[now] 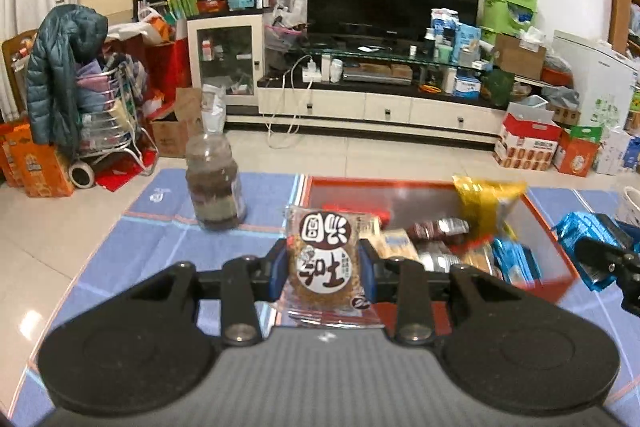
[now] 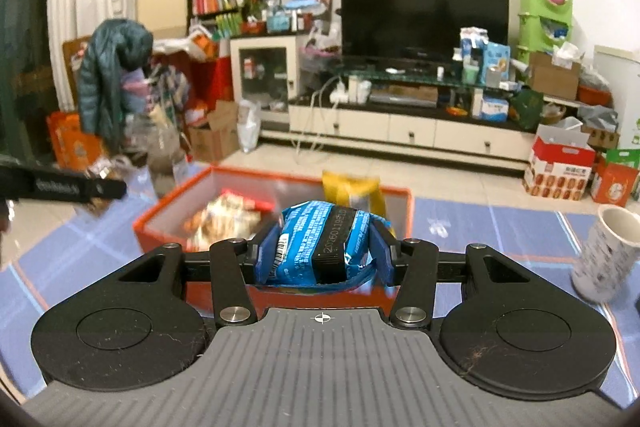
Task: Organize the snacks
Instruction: 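Open both tools to drop the packets into the orange box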
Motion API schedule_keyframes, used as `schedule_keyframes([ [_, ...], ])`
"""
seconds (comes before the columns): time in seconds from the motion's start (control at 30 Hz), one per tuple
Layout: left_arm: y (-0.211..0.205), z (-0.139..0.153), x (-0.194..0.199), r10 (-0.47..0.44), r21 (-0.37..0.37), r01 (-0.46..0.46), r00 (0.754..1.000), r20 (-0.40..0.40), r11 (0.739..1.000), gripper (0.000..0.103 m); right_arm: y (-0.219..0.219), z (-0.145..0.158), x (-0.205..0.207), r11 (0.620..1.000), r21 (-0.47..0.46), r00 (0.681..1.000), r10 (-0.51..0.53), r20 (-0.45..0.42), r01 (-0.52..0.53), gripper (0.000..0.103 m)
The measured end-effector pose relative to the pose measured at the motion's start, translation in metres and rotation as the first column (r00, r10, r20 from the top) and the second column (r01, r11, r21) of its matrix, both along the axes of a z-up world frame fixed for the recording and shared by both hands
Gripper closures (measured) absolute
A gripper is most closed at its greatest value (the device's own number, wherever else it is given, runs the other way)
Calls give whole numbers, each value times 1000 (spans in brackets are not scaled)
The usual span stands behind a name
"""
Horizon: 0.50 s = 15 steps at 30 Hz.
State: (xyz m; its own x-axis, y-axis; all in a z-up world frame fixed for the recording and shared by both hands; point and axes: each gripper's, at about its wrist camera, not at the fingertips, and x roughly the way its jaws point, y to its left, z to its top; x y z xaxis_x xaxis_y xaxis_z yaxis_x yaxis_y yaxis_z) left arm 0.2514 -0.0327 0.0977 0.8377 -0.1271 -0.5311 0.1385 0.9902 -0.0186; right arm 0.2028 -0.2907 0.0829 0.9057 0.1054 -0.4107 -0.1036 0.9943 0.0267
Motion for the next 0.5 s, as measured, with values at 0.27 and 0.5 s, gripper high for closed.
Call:
schedule_keyframes([
  [0.27, -27, -18, 86, 18, 33, -15, 997, -75, 999, 43, 14, 6, 90, 1000, 8, 999, -21, -30, 21, 53],
  [0.5, 13, -19, -5, -25, -20, 25, 1000, -7, 999, 39, 0, -11, -3, 999, 8, 999, 47, -26, -47, 36],
])
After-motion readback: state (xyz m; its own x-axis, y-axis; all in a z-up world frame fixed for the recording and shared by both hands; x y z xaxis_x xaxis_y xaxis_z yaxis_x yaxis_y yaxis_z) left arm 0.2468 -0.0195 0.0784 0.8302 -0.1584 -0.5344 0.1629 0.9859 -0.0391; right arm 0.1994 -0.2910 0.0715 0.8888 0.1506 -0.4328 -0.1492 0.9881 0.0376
